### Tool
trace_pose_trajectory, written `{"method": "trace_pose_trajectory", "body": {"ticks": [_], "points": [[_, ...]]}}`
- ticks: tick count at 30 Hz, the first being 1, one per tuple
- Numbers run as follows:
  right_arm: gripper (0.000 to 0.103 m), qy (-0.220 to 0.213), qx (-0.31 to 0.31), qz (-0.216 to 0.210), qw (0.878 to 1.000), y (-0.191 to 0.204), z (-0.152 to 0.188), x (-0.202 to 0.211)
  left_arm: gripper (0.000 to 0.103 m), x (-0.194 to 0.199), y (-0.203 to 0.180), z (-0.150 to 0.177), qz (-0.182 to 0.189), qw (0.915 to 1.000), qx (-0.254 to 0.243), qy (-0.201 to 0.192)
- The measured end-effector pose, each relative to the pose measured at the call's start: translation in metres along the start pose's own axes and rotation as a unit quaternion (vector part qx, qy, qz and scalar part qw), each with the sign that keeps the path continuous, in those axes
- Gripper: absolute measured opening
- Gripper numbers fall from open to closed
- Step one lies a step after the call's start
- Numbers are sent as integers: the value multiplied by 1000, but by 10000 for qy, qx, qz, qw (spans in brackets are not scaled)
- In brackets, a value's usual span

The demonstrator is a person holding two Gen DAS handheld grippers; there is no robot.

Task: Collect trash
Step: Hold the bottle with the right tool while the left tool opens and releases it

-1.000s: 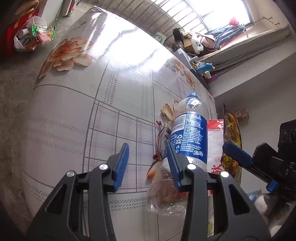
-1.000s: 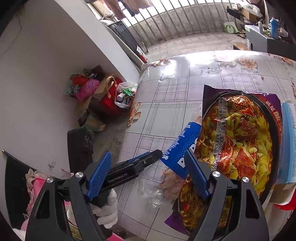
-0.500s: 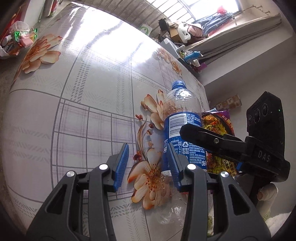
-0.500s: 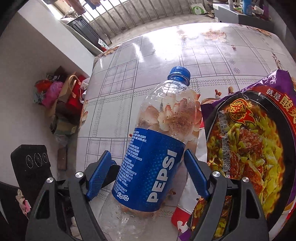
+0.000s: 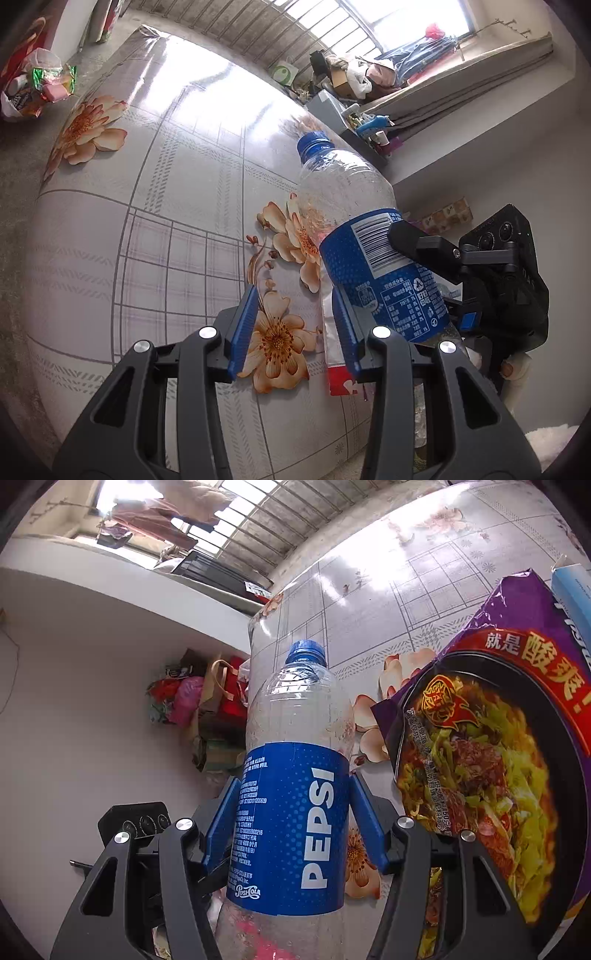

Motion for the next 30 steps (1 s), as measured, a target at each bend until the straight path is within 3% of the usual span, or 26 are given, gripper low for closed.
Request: {"method": "trace_pose_trajectory", "body": {"ticks": [7, 10, 16, 20, 25, 30], "points": [[59, -785, 408, -1236, 9884, 39, 7, 101, 38, 35, -93, -7, 634, 9933, -935, -260], [59, -1338, 639, -1333, 9799, 37, 10, 155, 38, 34, -132, -2, 907, 9868, -1319, -232], [59, -2685, 748, -587, 9586, -15, 19, 270, 38, 13, -175, 12, 1159, 9794, -1652, -16], [59, -3154, 460, 546, 9463, -70, 28, 307, 38, -3, -195, 22, 1202, 9752, -1851, 133], [59, -2771, -197, 1362, 9509, -146, 31, 292, 38, -32, -218, 36, 1183, 9694, -2116, 382], [59, -2362, -436, 2317, 9427, -201, 33, 263, 38, -76, -237, 60, 706, 9616, -2585, 591]]}}
Point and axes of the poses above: each gripper's, at about its wrist camera, not at the fingertips, and x roughly against the way its jaws point, y to its left, z to its underside, the point moved 7 cm from there along -x, roughly the way its jaws point, and after that the axes turned 4 degrees about z, right-handed, at the moved point
